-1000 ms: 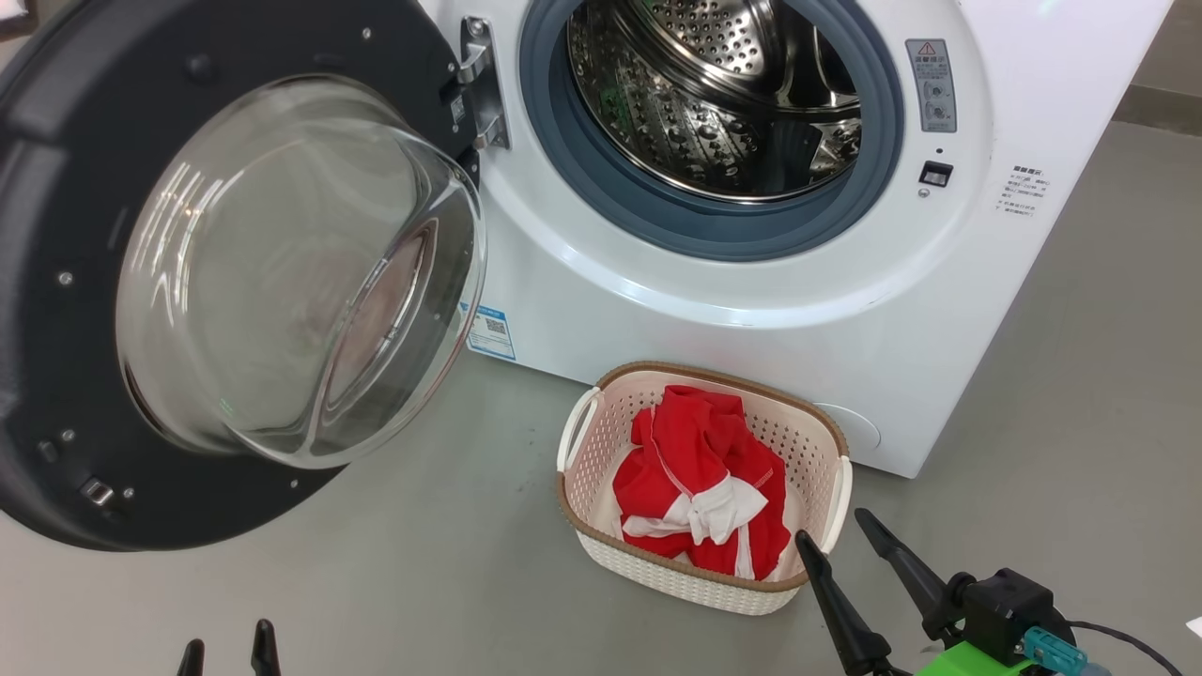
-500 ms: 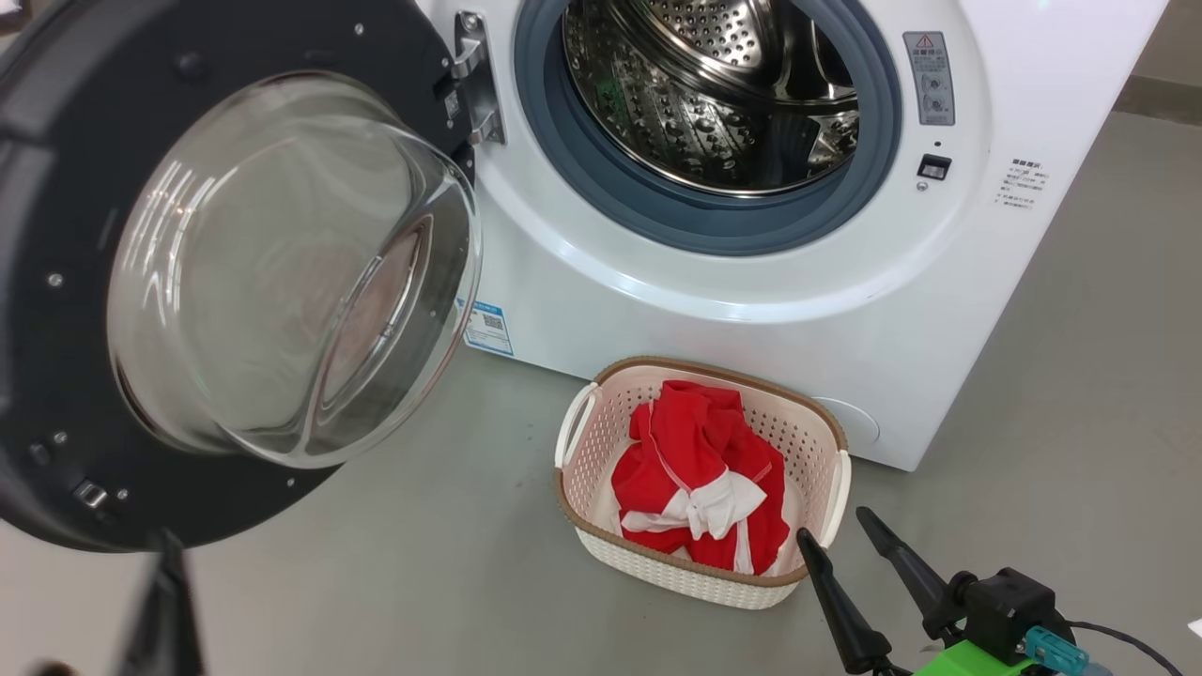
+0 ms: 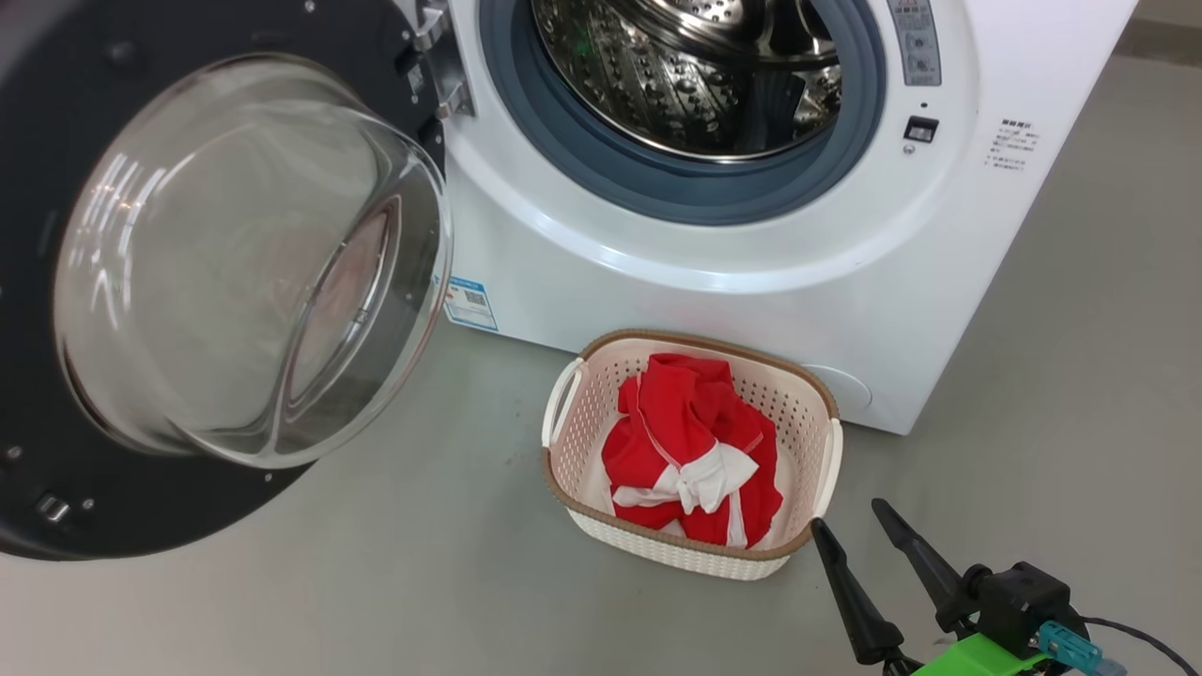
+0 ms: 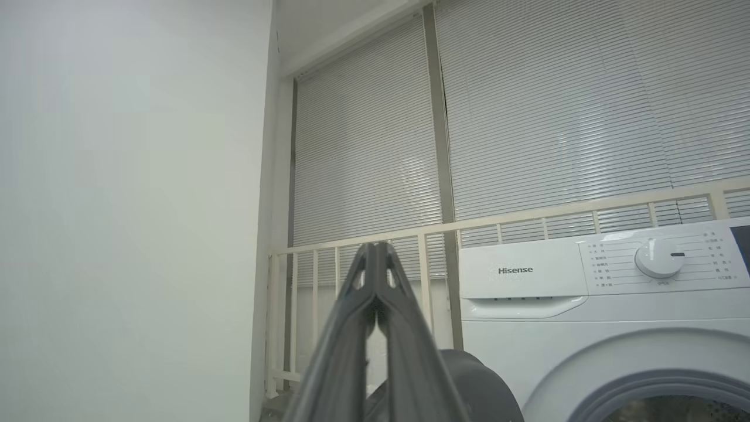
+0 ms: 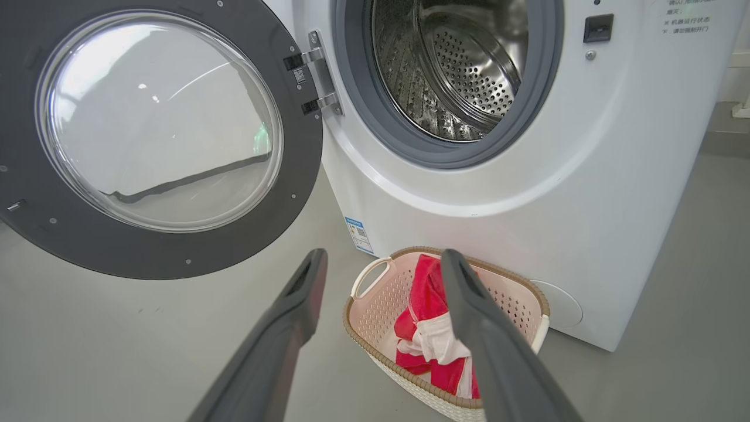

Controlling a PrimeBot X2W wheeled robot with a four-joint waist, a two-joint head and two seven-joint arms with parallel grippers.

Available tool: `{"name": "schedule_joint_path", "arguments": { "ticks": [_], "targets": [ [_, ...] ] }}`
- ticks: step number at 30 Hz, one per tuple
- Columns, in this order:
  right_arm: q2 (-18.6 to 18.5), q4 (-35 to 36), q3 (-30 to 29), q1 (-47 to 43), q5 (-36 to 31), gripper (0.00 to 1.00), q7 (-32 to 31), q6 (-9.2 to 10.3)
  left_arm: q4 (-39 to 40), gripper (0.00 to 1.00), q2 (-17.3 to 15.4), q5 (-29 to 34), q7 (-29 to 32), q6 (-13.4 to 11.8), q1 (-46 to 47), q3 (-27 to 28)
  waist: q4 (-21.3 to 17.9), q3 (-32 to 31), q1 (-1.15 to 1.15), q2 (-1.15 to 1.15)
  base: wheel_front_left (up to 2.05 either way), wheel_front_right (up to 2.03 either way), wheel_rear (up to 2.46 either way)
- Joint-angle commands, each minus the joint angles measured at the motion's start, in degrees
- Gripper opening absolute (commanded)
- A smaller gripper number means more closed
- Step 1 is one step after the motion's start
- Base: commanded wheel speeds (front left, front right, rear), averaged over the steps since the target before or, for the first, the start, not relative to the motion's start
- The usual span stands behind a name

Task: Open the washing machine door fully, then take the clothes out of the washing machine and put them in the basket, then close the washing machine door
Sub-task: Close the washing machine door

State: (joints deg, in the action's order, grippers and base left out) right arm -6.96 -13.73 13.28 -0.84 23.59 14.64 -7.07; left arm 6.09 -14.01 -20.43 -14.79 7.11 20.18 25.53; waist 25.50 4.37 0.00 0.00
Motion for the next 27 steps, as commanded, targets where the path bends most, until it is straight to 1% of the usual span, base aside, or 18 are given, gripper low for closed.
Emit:
{"name": "schedule_joint_path", "arguments": {
  "ticks": [1, 3, 6, 8, 10, 12, 15, 17, 18, 21, 22, 27],
  "targets": [
    [-0.17, 1.50, 0.80, 1.89, -0.62, 1.00, 0.36, -0.42, -0.08, 0.00, -5.39, -0.64, -0.21, 0.36, 4.39, 2.58, -0.51, 0.85, 0.00, 0.00, 0.00, 0.00, 0.00],
    [-0.09, 1.58, 0.60, 2.05, -0.81, 1.00, 0.36, -0.42, -2.42, 0.00, -8.10, -1.90, -0.21, 0.36, 7.65, 3.39, -0.67, 1.34, 0.00, 0.00, 0.00, 0.00, 0.00],
    [0.03, 1.57, 0.36, 2.45, -1.01, 1.00, 0.36, -0.42, -8.37, 0.00, -11.06, -5.39, -0.21, 0.36, 11.87, 4.94, -1.00, 1.98, 0.00, 0.00, 0.00, 0.00, 0.00],
    [0.19, 1.51, 0.13, 2.67, -1.03, 1.00, 0.36, -0.42, -14.13, 0.00, -12.70, -8.47, -0.21, 0.36, 14.25, 5.88, -1.21, 2.20, 0.00, 0.00, 0.00, 0.00, 0.00],
    [0.38, 1.45, 0.07, 2.76, -1.09, 1.00, 0.36, -0.42, -21.71, 0.00, -14.99, -11.86, 0.04, 0.37, 15.86, 5.28, -1.38, 2.34, 0.00, 0.00, 0.00, 0.00, 0.00],
    [0.61, 1.43, 0.03, 2.73, -1.16, 1.00, 0.36, -0.42, -29.00, 0.00, -17.09, -16.21, 1.88, 0.37, 18.22, 5.33, -1.50, 2.47, 0.00, 0.00, 0.00, 0.00, 0.00],
    [0.89, 1.31, 0.01, 2.63, -1.18, 1.00, 0.36, -0.42, -37.82, 0.00, -19.82, -22.72, 6.91, 0.37, 21.24, 4.75, -1.60, 2.58, 0.00, 0.00, 0.00, 0.00, 0.00],
    [1.04, 1.22, 0.04, 2.51, -1.16, 1.00, 0.36, -0.42, -43.32, 0.00, -20.92, -27.13, 13.16, 0.37, 22.76, 3.94, -1.67, 2.48, 0.00, 0.00, 0.00, 0.00, 0.00],
    [1.04, 1.22, 0.04, 2.51, -1.16, 1.00, 0.36, -0.42, -43.32, 0.00, -20.92, -27.13, 13.16, 0.37, 22.76, 3.94, -1.67, 2.48, 0.00, 0.00, 0.00, 0.00, 0.00],
    [1.16, 1.12, 0.13, 2.46, -1.10, 1.00, 0.36, -0.42, -49.49, 0.00, -22.72, -31.65, 21.49, 0.37, 23.89, 2.90, -1.84, 2.44, 0.00, 0.00, 0.00, 0.00, 0.00],
    [1.21, 1.10, 0.18, 2.41, -1.05, 1.00, 0.36, -0.42, -51.81, 0.00, -23.50, -34.15, 27.32, 0.37, 23.96, 1.48, -1.94, 2.42, 0.00, 0.00, 0.00, 0.00, 0.00],
    [1.36, 1.20, 0.13, 2.27, -1.08, 1.00, 0.36, -0.42, -51.88, 0.00, -24.55, -38.11, 37.47, 0.37, 21.45, -3.69, -2.05, 2.45, 0.00, 0.00, 0.00, 0.00, 0.00]
  ]
}}
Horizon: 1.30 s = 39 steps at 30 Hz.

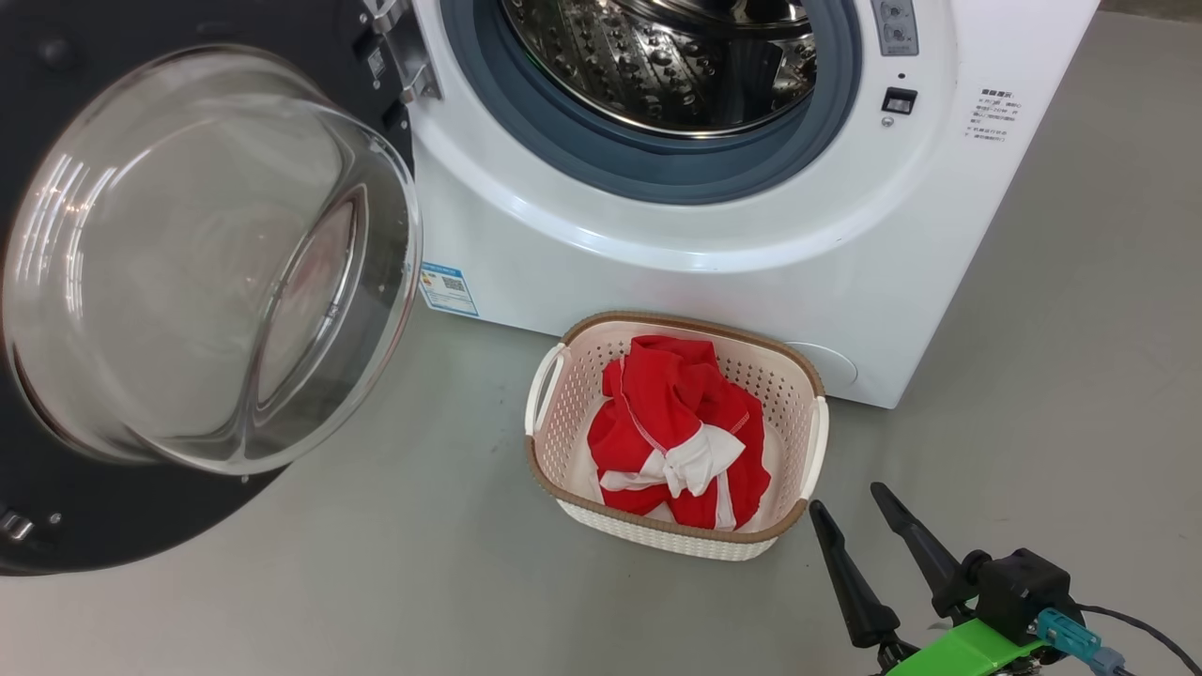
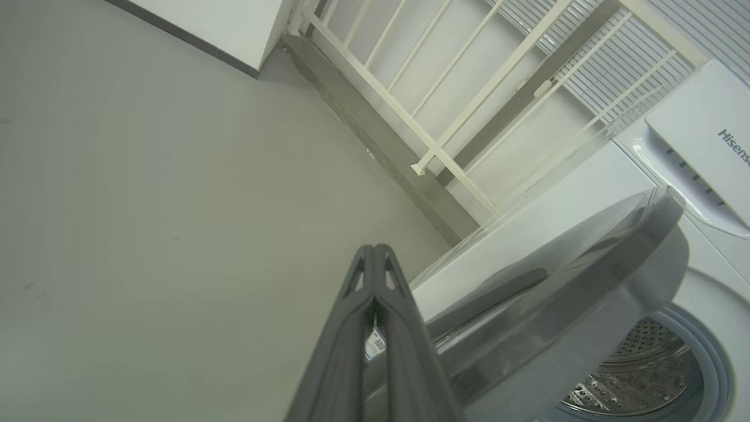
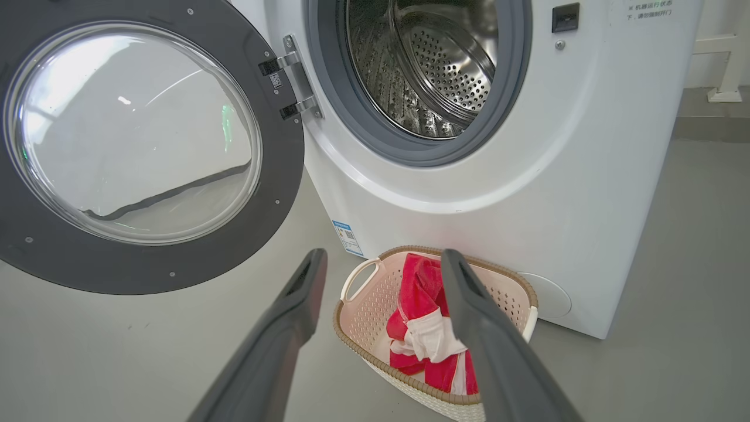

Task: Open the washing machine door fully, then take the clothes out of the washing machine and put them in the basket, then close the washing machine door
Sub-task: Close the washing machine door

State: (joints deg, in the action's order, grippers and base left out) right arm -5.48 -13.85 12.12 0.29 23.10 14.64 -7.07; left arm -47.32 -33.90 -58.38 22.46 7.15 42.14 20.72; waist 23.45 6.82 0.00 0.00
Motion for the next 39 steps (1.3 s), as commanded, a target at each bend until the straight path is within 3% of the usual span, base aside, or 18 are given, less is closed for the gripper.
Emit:
{"name": "schedule_joint_path", "arguments": {
  "ticks": [1, 9, 19, 31, 39],
  "targets": [
    [-0.10, 1.34, 1.29, 1.09, -0.59, 1.00, 0.36, -0.42, 2.18, 0.00, -4.80, -0.95, 1.66, 0.34, -1.34, 0.11, -0.05, -0.01, 0.00, 0.00, 0.00, 0.00, 0.00],
    [-0.23, 1.44, 0.96, 0.77, -0.57, 1.00, 0.36, -0.42, 8.55, 0.00, -5.97, -8.59, 9.87, 0.34, -7.41, -4.69, -0.42, -0.30, 0.00, 0.00, 0.00, 0.00, 0.00],
    [-0.09, 1.45, 0.57, 0.01, -0.36, 1.00, 0.36, -0.42, 19.09, 0.00, -7.17, -15.39, 12.54, 0.34, -14.22, -10.42, -0.54, -1.76, 0.00, 0.00, 0.00, 0.00, 0.00],
    [0.15, 1.91, -0.40, -0.91, -0.35, 1.00, 0.36, -0.42, 33.23, 0.00, -9.63, -22.97, 11.80, 0.34, -20.37, -16.25, -1.43, -3.08, 0.00, 0.00, 0.00, 0.00, 0.00],
    [0.23, 2.03, -0.43, -0.81, -0.36, 1.00, 0.36, -0.42, 39.40, 0.00, -10.59, -24.68, 9.36, 0.34, -21.79, -20.36, -2.39, -3.10, 0.00, 0.00, 0.00, 0.00, 0.00]
  ]
}}
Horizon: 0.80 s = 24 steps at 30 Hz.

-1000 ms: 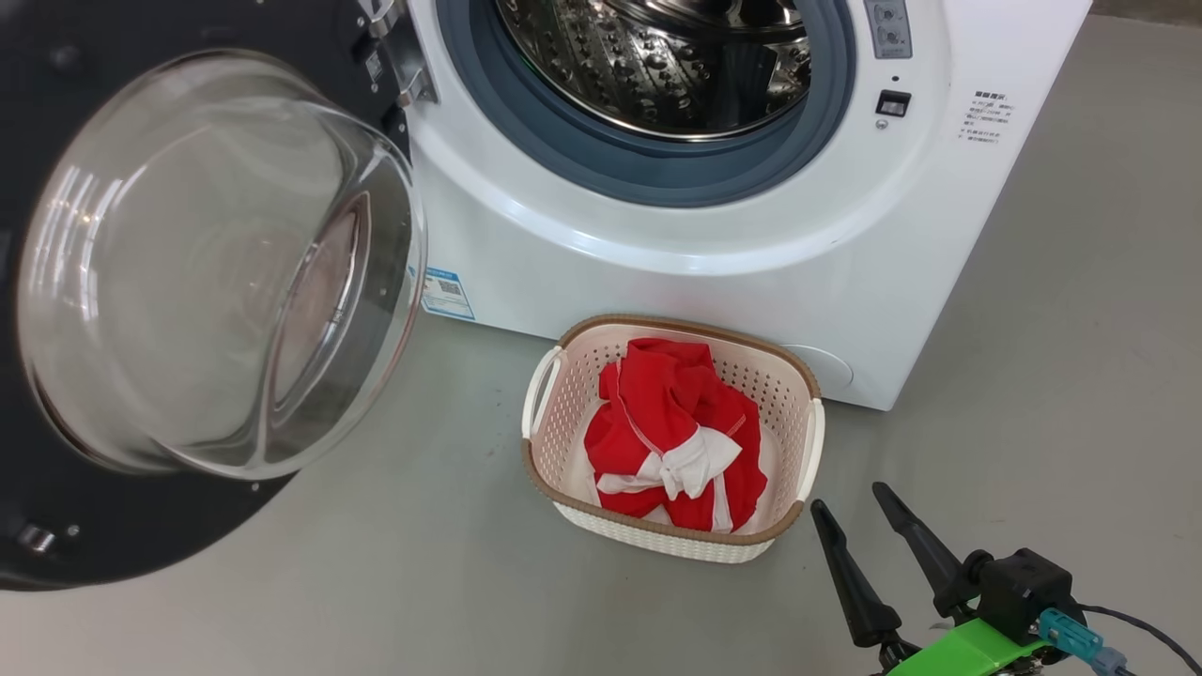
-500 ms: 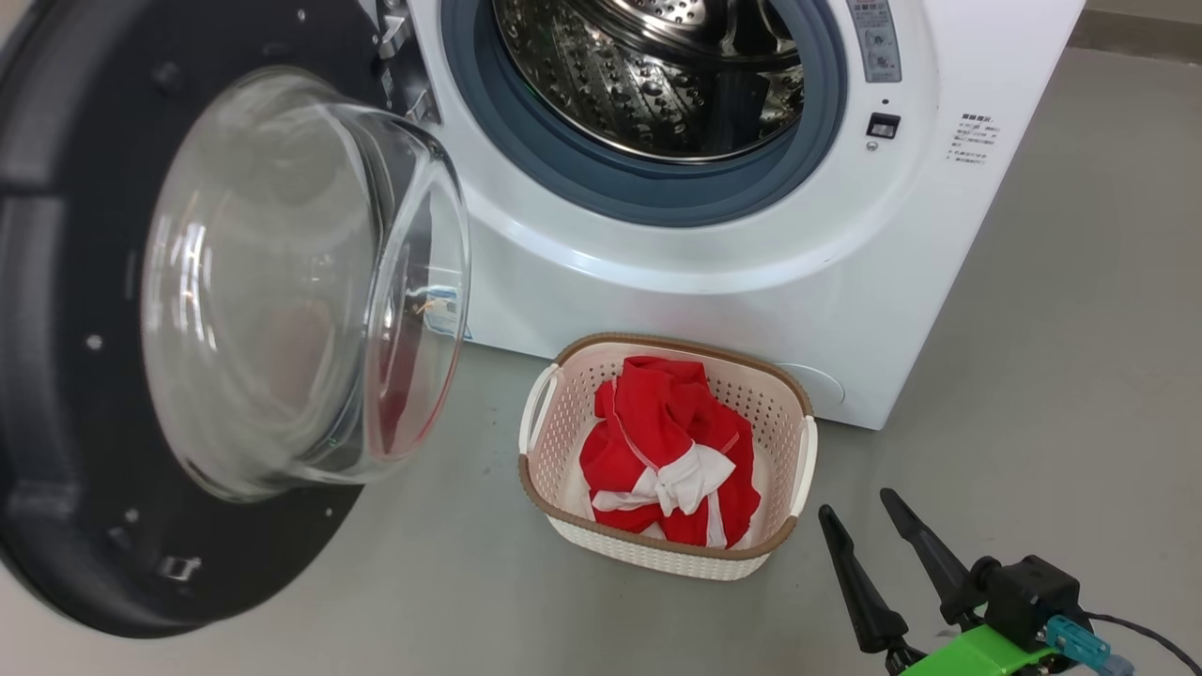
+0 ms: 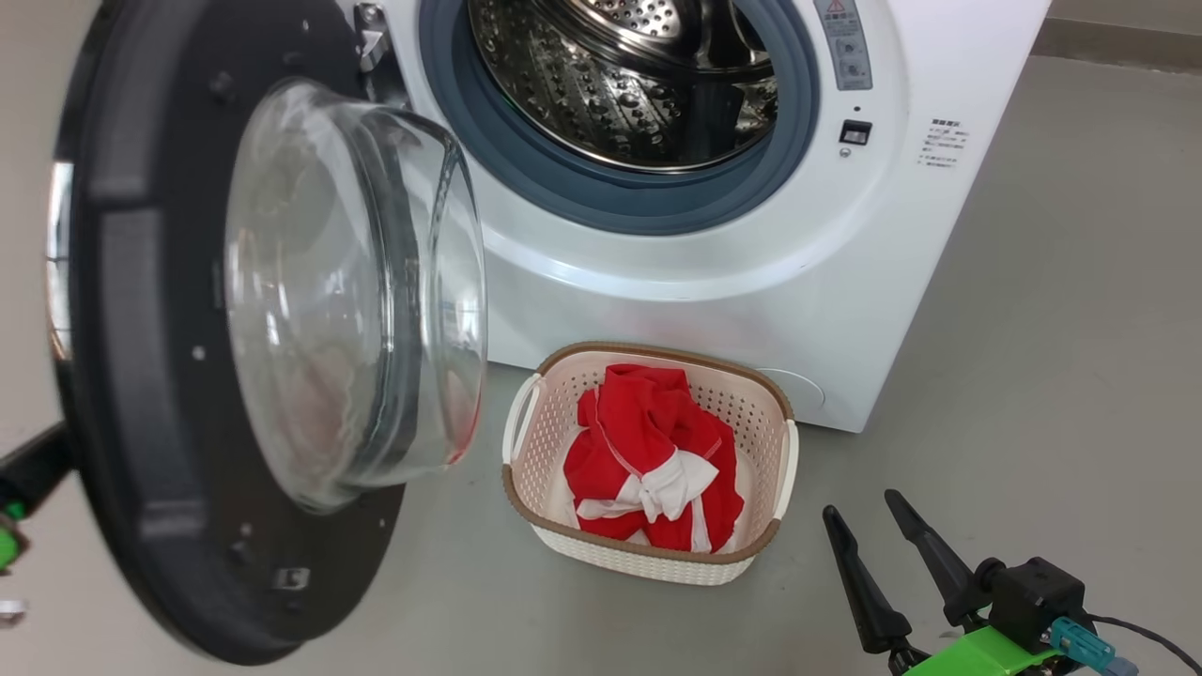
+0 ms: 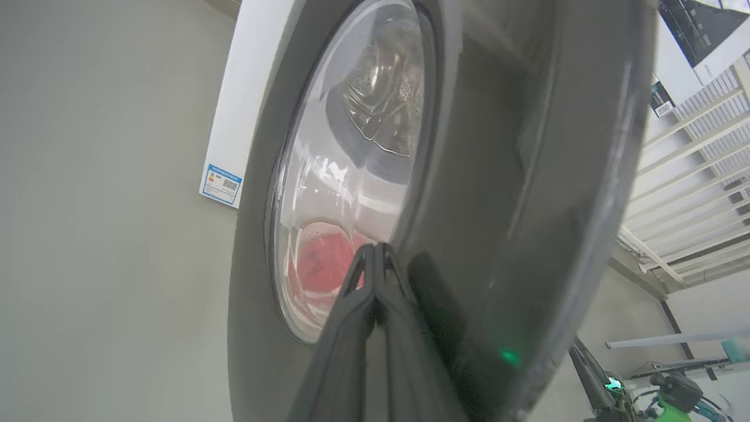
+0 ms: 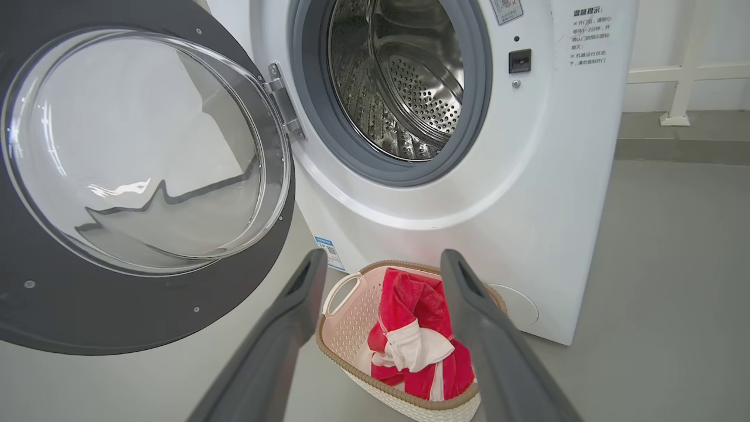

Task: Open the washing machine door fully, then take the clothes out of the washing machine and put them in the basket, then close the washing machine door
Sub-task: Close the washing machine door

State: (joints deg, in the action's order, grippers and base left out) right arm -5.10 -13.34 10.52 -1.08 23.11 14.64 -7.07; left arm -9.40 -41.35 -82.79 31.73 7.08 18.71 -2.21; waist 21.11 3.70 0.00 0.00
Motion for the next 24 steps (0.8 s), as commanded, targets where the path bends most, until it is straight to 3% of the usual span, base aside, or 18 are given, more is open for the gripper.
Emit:
{"name": "schedule_joint_path", "arguments": {
  "ticks": [1, 12, 24],
  "targets": [
    [-0.13, 1.53, 1.15, 0.56, -0.36, 1.00, 0.36, -0.42, 2.45, 0.00, -3.25, -0.38, -0.29, 0.41, 1.56, 1.88, -0.22, 0.03, 0.00, 0.00, 0.00, 0.00, 0.00],
    [0.00, 1.60, 0.78, 0.93, -0.50, 1.00, 0.36, -0.42, 11.27, 0.00, -3.47, -0.35, -5.59, 0.41, 4.32, -6.59, -1.72, 0.71, 0.00, 0.00, 0.00, 0.00, 0.00],
    [0.27, 1.67, 0.61, 1.02, -0.49, 1.00, 0.36, -0.42, 13.36, 0.00, -4.04, 1.16, -13.82, 0.41, 7.00, -15.01, -2.73, 0.87, 0.00, 0.00, 0.00, 0.00, 0.00]
  ]
}}
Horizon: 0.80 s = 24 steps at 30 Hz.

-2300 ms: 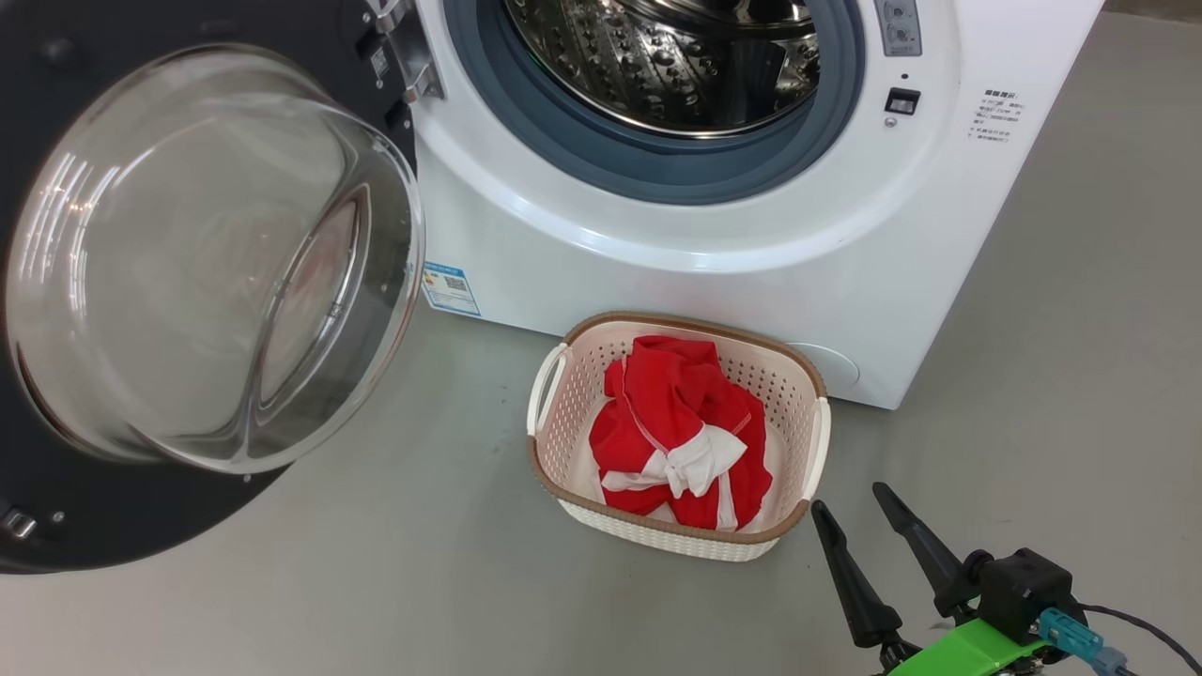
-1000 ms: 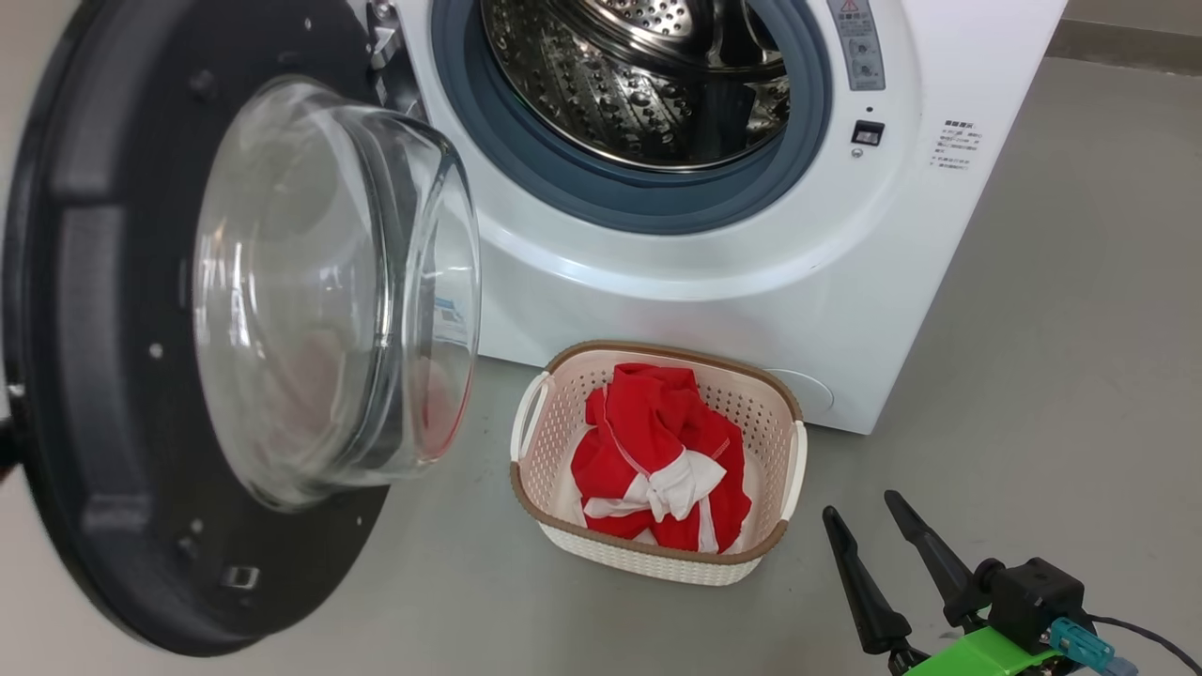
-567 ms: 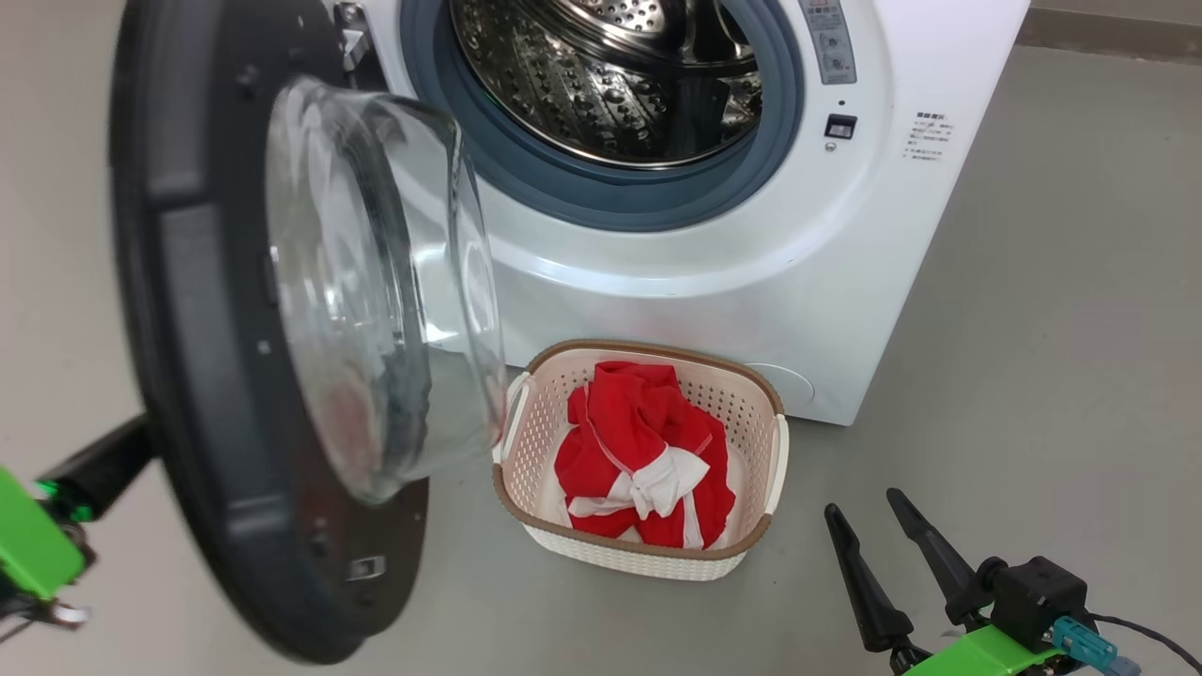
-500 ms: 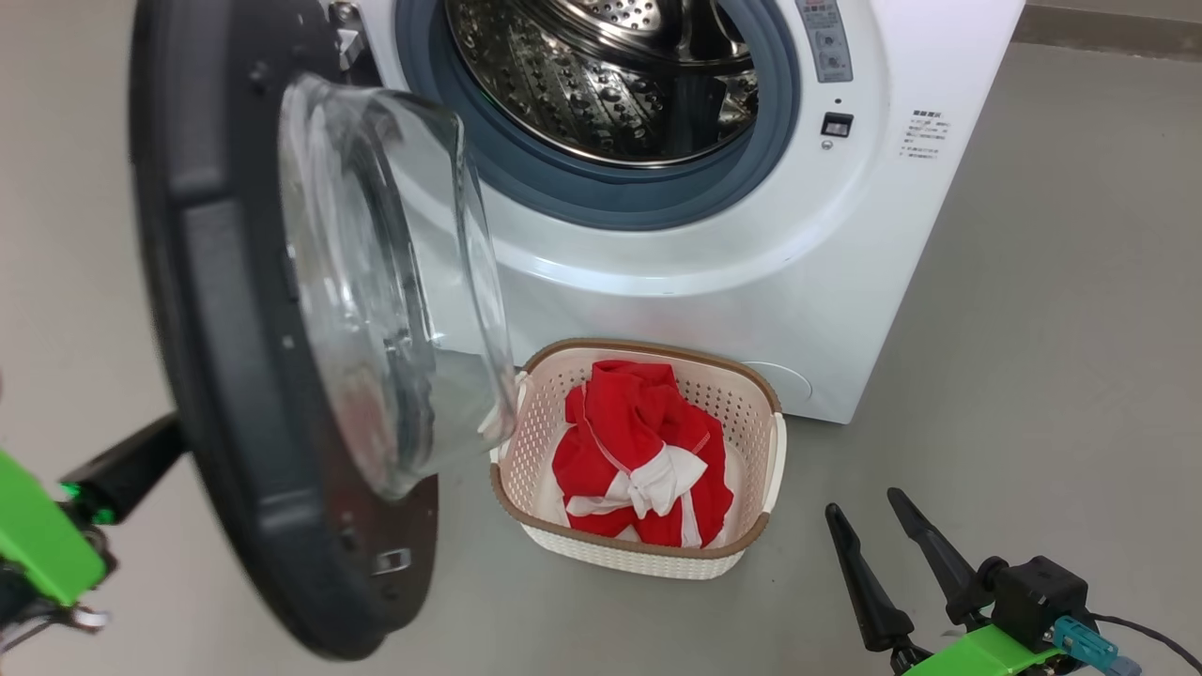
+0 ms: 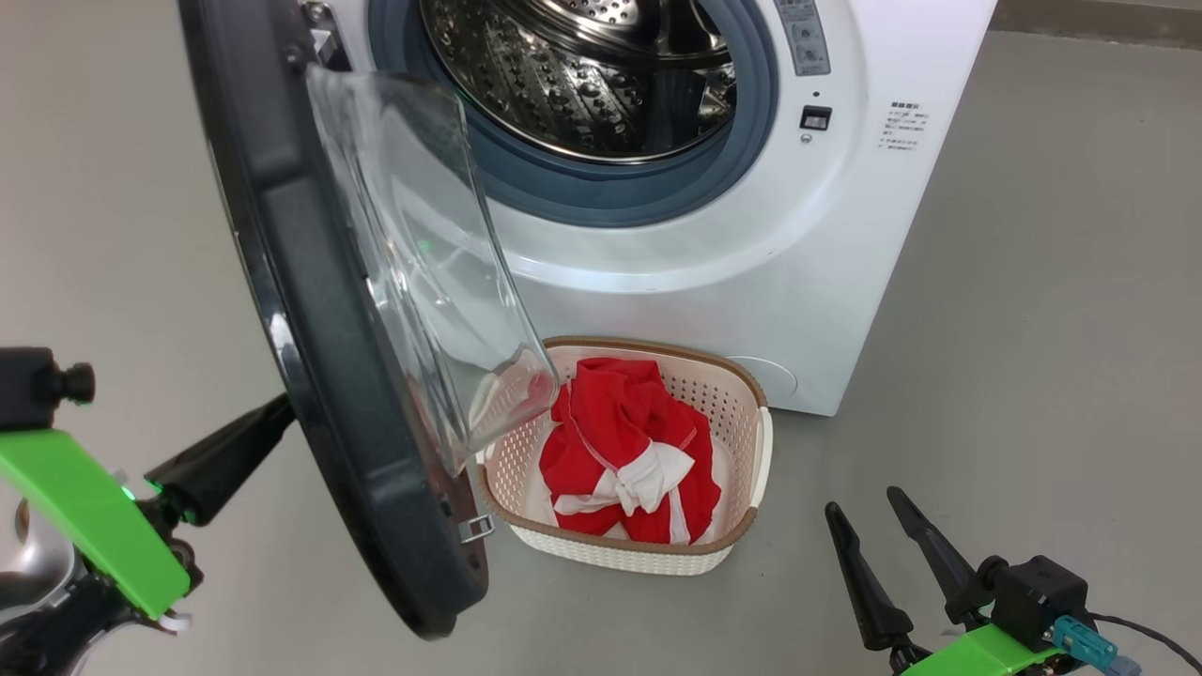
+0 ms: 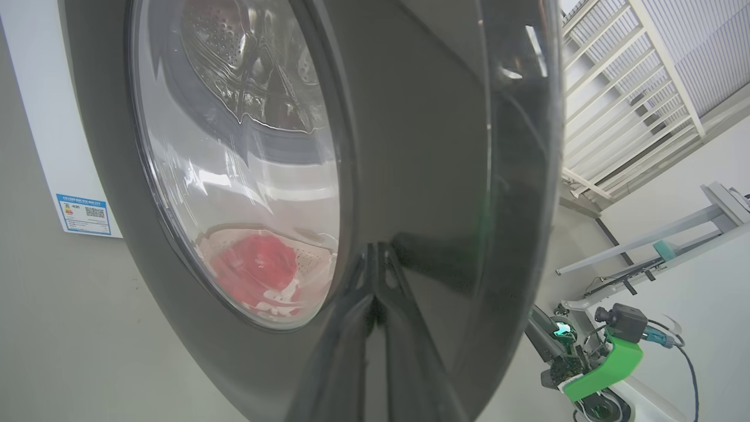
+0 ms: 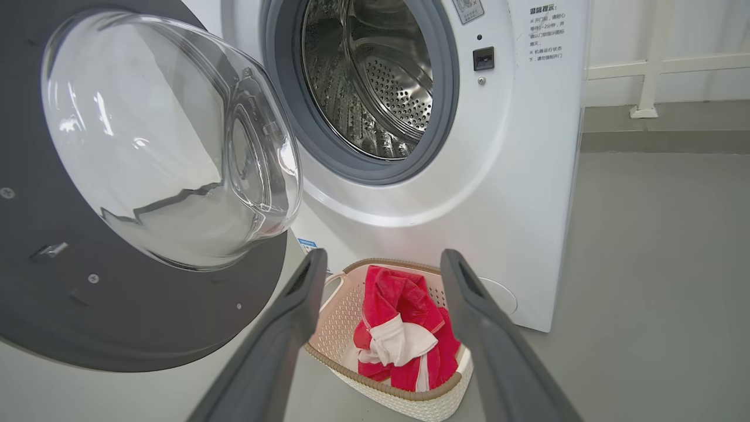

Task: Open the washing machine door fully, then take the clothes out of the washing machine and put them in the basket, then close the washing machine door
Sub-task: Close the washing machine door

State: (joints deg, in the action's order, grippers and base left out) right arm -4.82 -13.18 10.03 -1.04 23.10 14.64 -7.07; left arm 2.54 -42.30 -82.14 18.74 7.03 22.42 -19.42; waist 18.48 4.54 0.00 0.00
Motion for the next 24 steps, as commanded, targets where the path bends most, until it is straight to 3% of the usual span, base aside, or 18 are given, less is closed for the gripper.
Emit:
{"name": "schedule_joint_path", "arguments": {
  "ticks": [1, 9, 10, 12, 16, 19, 20, 22, 23, 24],
  "targets": [
    [-0.04, 1.52, 1.07, 0.99, -0.49, 1.00, 0.36, -0.42, 1.18, 0.00, -3.38, 0.49, -1.47, 0.46, 3.24, 1.85, -0.19, 0.06, 0.00, 0.00, 0.00, 0.00, 0.00],
    [0.01, 1.48, 0.64, 0.51, -0.43, 1.00, 0.36, -0.42, -0.96, 0.00, -5.30, -0.70, -7.26, 0.46, 0.64, 0.08, -0.11, -0.64, 0.00, 0.00, 0.00, 0.00, 0.00],
    [0.04, 1.44, 0.63, 0.42, -0.40, 1.00, 0.36, -0.42, -1.29, 0.05, -5.37, -0.90, -8.17, 0.46, 0.04, -0.09, -0.04, -0.83, 0.00, 0.00, 0.00, 0.00, 0.00],
    [0.13, 1.36, 0.68, 0.28, -0.35, 1.00, 0.36, -0.42, -2.26, 0.27, -5.33, -1.46, -10.13, 0.46, -1.37, -0.17, 0.11, -1.20, 0.00, 0.00, 0.00, 0.00, 0.00],
    [0.24, 1.21, 1.09, 0.00, -0.34, 1.00, 0.36, -0.42, -3.81, 0.33, -5.33, -1.98, -13.00, 0.46, -3.75, -0.44, 0.46, -1.82, 0.00, 0.00, 0.00, 0.00, 0.00],
    [0.35, 0.96, 1.28, -0.27, -0.10, 1.00, 0.36, -0.42, -5.43, 0.45, -4.86, -2.56, -15.97, 0.46, -6.04, -0.73, 0.91, -2.47, 0.00, 0.00, 0.00, 0.00, 0.00],
    [0.37, 0.92, 1.35, -0.31, -0.04, 1.00, 0.36, -0.42, -5.96, 0.53, -4.61, -2.66, -17.05, 0.46, -6.80, -0.82, 1.02, -2.59, 0.00, 0.00, 0.00, 0.00, 0.00],
    [0.38, 0.87, 1.34, -0.51, 0.05, 1.00, 0.36, -0.42, -6.97, 0.85, -4.07, -2.54, -18.98, 0.46, -8.25, -1.35, 1.37, -2.96, 0.00, 0.00, 0.00, 0.00, 0.00],
    [0.36, 0.83, 1.33, -0.55, 0.08, 1.00, 0.36, -0.42, -7.44, 0.96, -3.89, -2.40, -19.94, 0.46, -9.02, -1.63, 1.52, -3.08, 0.00, 0.00, 0.00, 0.00, 0.00],
    [0.29, 0.79, 1.34, -0.57, 0.11, 1.00, 0.36, -0.42, -8.27, 1.00, -3.23, -2.41, -21.96, 0.46, -10.49, -2.09, 1.84, -3.25, 0.00, 0.00, 0.00, 0.00, 0.00]
  ]
}}
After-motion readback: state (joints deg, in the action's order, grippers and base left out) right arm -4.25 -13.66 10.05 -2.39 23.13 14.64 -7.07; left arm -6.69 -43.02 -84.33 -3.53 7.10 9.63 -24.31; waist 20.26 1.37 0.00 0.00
